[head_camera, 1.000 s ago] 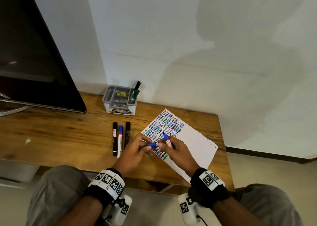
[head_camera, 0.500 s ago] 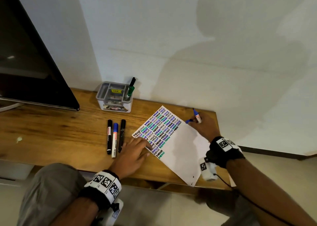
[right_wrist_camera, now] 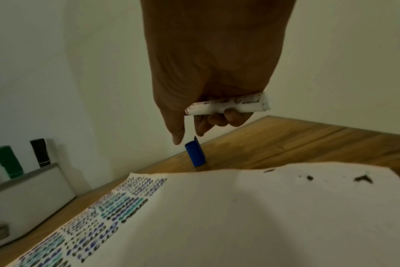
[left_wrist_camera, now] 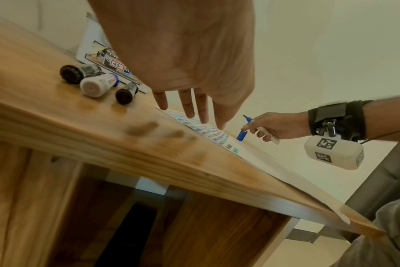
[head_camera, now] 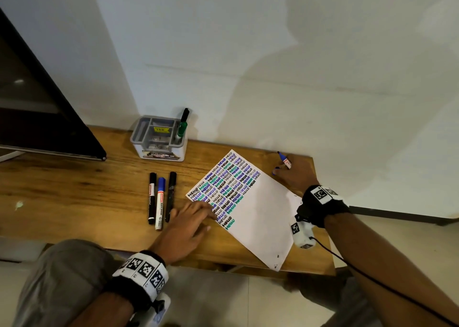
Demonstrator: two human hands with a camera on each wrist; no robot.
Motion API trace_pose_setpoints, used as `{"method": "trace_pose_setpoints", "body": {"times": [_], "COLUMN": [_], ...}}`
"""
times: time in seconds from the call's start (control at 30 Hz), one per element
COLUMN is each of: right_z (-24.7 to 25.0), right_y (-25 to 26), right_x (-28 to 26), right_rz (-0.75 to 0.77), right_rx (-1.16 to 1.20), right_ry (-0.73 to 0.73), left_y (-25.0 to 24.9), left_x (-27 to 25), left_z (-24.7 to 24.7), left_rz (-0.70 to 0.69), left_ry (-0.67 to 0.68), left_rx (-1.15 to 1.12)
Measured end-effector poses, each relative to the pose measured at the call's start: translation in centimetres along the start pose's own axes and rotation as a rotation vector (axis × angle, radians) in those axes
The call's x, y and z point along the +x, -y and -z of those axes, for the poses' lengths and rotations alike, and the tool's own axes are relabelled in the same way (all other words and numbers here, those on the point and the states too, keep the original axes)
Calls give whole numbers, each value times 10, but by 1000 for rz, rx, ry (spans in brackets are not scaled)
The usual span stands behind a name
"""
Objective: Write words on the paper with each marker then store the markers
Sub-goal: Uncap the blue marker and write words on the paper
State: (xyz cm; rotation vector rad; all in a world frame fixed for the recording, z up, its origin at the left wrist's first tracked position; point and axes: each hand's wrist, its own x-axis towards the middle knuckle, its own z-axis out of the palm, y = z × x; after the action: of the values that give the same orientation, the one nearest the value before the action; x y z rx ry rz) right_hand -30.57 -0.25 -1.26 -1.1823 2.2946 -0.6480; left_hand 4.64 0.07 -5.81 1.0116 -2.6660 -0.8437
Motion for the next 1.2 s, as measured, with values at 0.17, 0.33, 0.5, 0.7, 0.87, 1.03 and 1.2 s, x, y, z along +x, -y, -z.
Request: {"method": "trace_pose_setpoints", "body": {"times": [0.17, 0.33, 0.5, 0.7, 0.87, 1.03, 1.2], "right_z": [22, 15, -18, -42, -58, -77, -86], "right_y": [8, 12, 21, 14, 15, 11, 2], "right_x": [-19, -59, -119, -145, -150, -153, -151], "right_rz": [49, 37, 151, -29, 87, 186, 335], "right_rx": [122, 403, 747, 1418, 975, 730, 544], "right_ry": [-118, -125, 226, 541, 344, 237, 231], "left_y": [-4, 0, 1, -1, -3, -3, -1], "left_x": [2, 2, -2, -5, -4, -5, -5], "left_z": [-5, -12, -14, -13, -14, -15, -15], "left_rz": [-23, -51, -76, -103, -90, -89, -88], "left_ry": [14, 19, 46, 45, 68, 86, 94], "left_rx": [59, 138, 169, 186, 243, 297, 298]}}
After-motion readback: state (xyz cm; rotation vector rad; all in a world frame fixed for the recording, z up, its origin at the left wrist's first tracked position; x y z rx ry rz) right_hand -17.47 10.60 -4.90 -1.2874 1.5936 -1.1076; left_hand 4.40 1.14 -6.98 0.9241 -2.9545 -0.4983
